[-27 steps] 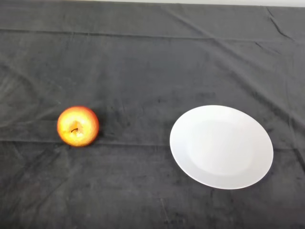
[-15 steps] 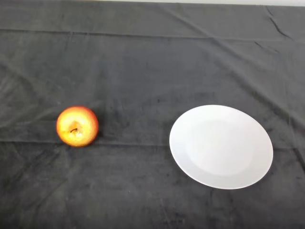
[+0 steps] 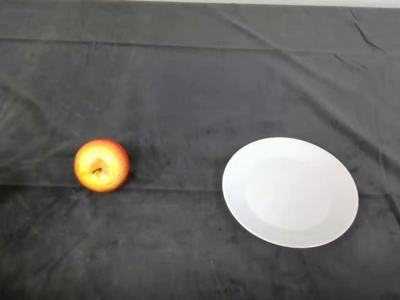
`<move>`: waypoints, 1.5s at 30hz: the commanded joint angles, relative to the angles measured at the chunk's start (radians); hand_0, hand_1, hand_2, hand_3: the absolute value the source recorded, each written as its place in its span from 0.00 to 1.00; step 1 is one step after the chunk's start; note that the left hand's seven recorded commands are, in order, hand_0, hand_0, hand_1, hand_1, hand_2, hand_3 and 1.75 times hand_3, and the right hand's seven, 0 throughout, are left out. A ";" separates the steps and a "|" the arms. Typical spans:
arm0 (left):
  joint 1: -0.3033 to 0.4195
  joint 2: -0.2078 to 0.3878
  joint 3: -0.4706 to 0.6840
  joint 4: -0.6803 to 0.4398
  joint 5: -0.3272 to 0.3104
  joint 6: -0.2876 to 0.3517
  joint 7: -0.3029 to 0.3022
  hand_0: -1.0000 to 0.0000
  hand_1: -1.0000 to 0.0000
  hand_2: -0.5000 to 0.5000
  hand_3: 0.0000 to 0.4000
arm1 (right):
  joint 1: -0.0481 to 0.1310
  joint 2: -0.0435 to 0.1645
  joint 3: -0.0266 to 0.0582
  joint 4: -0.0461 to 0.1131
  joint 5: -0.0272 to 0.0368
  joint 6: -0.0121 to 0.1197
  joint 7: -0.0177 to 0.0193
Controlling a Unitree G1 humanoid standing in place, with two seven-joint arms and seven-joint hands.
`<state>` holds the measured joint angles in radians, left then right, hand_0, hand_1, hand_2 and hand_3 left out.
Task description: Move the apple to the plate
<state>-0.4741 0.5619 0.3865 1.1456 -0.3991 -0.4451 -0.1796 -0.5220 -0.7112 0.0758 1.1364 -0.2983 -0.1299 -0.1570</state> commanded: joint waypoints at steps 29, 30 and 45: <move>-0.081 -0.146 -0.149 -0.071 0.135 -0.065 -0.144 1.00 1.00 0.50 0.00 | 0.082 0.046 0.0164 0.024 -0.0197 0.021 0.0208; -0.082 -0.151 -0.154 -0.071 0.139 -0.066 -0.147 1.00 1.00 0.50 0.00 | 0.082 0.046 0.0164 0.024 -0.0197 0.021 0.0208; -0.100 -0.215 -0.225 -0.077 0.194 -0.095 -0.189 1.00 1.00 0.50 0.00 | 0.083 0.046 0.0159 0.021 -0.0195 0.022 0.0213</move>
<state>-0.5404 0.3479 0.1728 1.1372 -0.2222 -0.5218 -0.3587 -0.5225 -0.7143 0.0700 1.1315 -0.2982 -0.1288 -0.1572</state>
